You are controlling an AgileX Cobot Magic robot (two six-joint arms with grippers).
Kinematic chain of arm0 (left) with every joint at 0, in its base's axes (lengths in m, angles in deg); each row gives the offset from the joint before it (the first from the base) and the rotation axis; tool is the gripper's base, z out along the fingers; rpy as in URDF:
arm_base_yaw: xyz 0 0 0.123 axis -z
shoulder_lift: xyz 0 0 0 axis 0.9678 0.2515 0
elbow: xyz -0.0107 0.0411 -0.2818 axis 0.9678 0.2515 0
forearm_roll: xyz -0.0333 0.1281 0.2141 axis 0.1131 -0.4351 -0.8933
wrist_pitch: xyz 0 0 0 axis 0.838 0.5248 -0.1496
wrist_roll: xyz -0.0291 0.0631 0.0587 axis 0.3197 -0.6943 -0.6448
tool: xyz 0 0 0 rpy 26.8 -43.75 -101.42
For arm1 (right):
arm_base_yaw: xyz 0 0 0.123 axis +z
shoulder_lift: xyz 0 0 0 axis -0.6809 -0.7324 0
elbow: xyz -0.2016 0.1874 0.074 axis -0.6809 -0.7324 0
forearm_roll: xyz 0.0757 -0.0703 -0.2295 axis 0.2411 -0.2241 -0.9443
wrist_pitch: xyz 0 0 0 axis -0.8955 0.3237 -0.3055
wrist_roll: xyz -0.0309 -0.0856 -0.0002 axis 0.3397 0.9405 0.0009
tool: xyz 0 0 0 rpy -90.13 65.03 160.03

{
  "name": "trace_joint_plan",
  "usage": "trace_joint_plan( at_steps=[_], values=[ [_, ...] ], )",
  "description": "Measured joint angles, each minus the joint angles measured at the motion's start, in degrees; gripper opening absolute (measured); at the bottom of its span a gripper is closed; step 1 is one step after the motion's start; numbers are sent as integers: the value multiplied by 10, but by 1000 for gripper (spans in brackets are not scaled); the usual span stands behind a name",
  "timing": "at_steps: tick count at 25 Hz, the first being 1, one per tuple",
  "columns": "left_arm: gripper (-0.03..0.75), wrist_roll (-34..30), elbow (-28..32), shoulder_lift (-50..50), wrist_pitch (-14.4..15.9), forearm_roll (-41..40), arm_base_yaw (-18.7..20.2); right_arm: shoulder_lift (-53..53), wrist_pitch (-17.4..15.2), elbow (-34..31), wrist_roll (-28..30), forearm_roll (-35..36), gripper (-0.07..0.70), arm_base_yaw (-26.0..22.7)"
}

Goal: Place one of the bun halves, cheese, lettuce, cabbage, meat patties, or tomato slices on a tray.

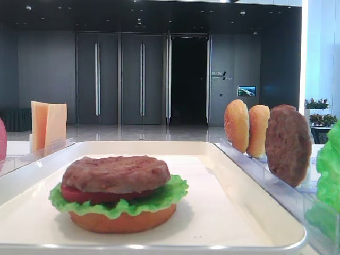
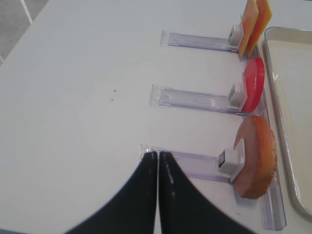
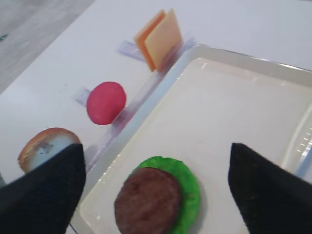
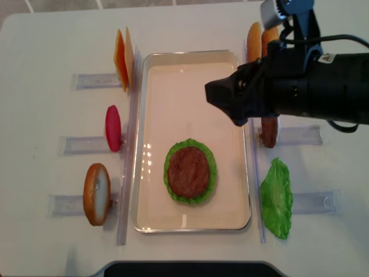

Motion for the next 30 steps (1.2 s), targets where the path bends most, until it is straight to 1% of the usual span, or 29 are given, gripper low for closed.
trace_joint_plan(
  at_steps=[2, 4, 5, 7, 11, 13, 16, 18, 20, 23, 25, 28, 30],
  values=[
    [-1, 0, 0, 0, 0, 0, 0, 17, -14, 0, -61, -61, 593, -30],
    [-1, 0, 0, 0, 0, 0, 0, 28, -39, 0, -113, -122, 593, -65],
    [-1, 0, 0, 0, 0, 0, 0, 32, -57, 0, -136, -148, 593, -84],
    [-1, 0, 0, 0, 0, 0, 0, 35, -98, 0, -165, -185, 593, -120],
    [-1, 0, 0, 0, 0, 0, 0, 37, -173, 0, -194, -249, 589, -193],
    [-1, 0, 0, 0, 0, 0, 0, 38, -202, 0, -228, -289, 589, -225],
    [-1, 0, 0, 0, 0, 0, 0, 38, -236, 0, -286, -368, 588, -272],
    [-1, 0, 0, 0, 0, 0, 0, 38, -254, 0, -314, -427, 588, -296],
    [-1, 0, 0, 0, 0, 0, 0, 39, -266, 0, -327, -483, 588, -316],
    [-1, 0, 0, 0, 0, 0, 0, 39, -276, 0, -343, -570, 588, -334],
    [-1, 0, 0, 0, 0, 0, 0, 39, -278, 0, -353, -599, 588, -337],
    [-1, 0, 0, 0, 0, 0, 0, 39, -284, 0, -358, -606, 588, -337],
    [-1, 0, 0, 0, 0, 0, 0, 39, -297, 0, -360, -606, 588, -337]
  ],
)
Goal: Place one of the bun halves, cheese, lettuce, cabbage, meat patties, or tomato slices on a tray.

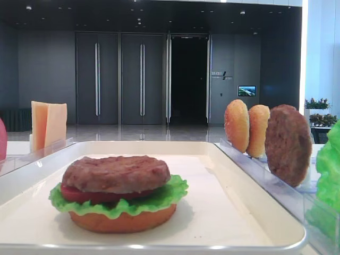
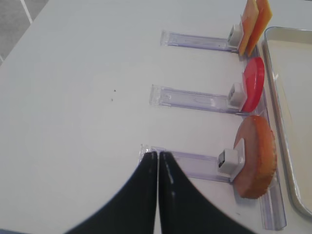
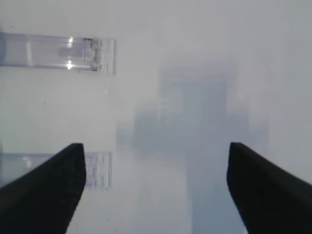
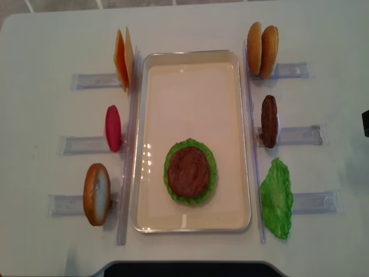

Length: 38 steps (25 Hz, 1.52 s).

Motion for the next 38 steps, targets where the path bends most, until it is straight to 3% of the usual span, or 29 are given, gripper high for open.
trace_joint_plan(
  at_steps=[6, 19, 31, 38],
  values=[
    [-1, 0, 0, 0, 0, 0, 0, 56, -65, -4, -8, 3, 588, 0],
    [-1, 0, 0, 0, 0, 0, 0, 428, -127, -79, -73, 15, 588, 0],
    [-1, 0, 0, 0, 0, 0, 0, 663, -139, -165, -90, 16, 588, 0],
    [-1, 0, 0, 0, 0, 0, 0, 667, -98, -185, -91, 16, 588, 0]
  ],
)
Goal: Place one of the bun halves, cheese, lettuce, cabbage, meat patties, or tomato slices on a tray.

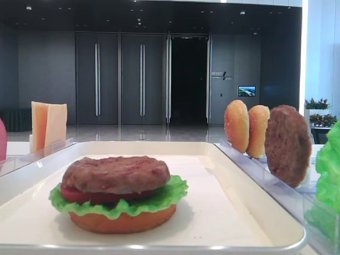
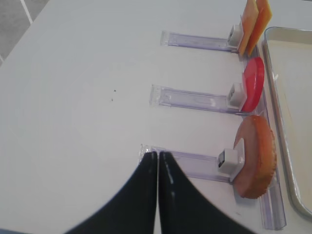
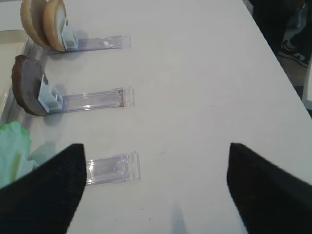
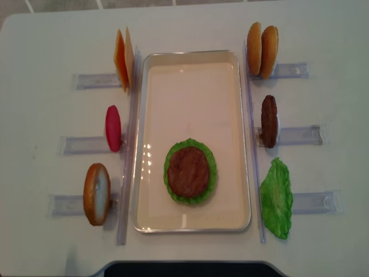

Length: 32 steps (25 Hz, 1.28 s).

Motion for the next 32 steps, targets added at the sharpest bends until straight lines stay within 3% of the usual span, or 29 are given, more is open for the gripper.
trace_joint_plan(
  at_steps=[32],
  values=[
    [-1, -9, 0, 0, 0, 0, 0, 0, 6, -3, 0, 0, 587, 0]
  ],
)
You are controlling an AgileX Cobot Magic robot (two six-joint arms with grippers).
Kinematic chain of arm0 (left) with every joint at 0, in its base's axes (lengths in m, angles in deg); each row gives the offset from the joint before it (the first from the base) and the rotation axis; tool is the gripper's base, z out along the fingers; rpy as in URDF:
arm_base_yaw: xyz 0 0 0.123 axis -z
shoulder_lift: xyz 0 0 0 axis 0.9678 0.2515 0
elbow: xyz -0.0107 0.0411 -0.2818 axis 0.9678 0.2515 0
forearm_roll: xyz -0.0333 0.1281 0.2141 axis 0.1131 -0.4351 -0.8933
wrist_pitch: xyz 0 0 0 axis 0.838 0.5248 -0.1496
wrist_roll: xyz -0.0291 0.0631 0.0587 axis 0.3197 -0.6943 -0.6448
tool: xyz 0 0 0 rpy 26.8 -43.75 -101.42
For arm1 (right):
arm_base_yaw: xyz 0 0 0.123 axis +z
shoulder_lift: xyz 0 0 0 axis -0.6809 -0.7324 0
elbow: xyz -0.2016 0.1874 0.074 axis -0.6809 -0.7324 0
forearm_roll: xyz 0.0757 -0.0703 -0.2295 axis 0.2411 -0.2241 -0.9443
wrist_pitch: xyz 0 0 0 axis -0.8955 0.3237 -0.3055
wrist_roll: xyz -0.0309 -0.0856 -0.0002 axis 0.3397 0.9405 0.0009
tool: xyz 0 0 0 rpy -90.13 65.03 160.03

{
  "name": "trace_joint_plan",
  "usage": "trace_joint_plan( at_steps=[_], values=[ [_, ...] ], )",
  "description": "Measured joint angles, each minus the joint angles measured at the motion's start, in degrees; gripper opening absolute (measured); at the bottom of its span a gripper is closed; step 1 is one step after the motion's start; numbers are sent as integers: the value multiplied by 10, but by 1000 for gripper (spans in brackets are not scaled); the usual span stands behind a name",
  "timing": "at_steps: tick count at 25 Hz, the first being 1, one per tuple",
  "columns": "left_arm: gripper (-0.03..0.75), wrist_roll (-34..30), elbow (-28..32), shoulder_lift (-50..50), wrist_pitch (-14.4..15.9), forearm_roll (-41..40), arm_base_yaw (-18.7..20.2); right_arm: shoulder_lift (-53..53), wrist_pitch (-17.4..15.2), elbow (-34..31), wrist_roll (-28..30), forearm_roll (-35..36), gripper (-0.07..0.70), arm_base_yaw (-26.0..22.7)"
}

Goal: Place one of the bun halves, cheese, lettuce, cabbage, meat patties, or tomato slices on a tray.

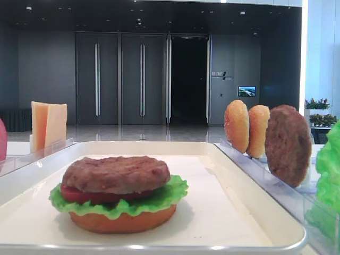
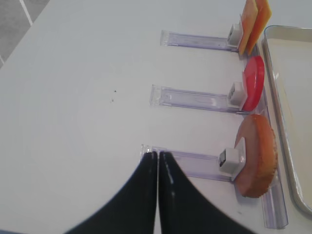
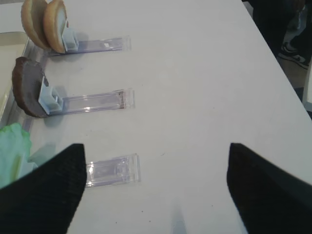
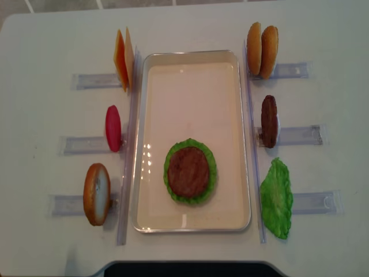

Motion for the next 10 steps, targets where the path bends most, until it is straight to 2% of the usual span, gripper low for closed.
trace_joint_plan(
  at_steps=[10],
  values=[
    [-1, 0, 0, 0, 0, 0, 0, 0, 0, 0, 0, 0, 587, 0]
  ],
)
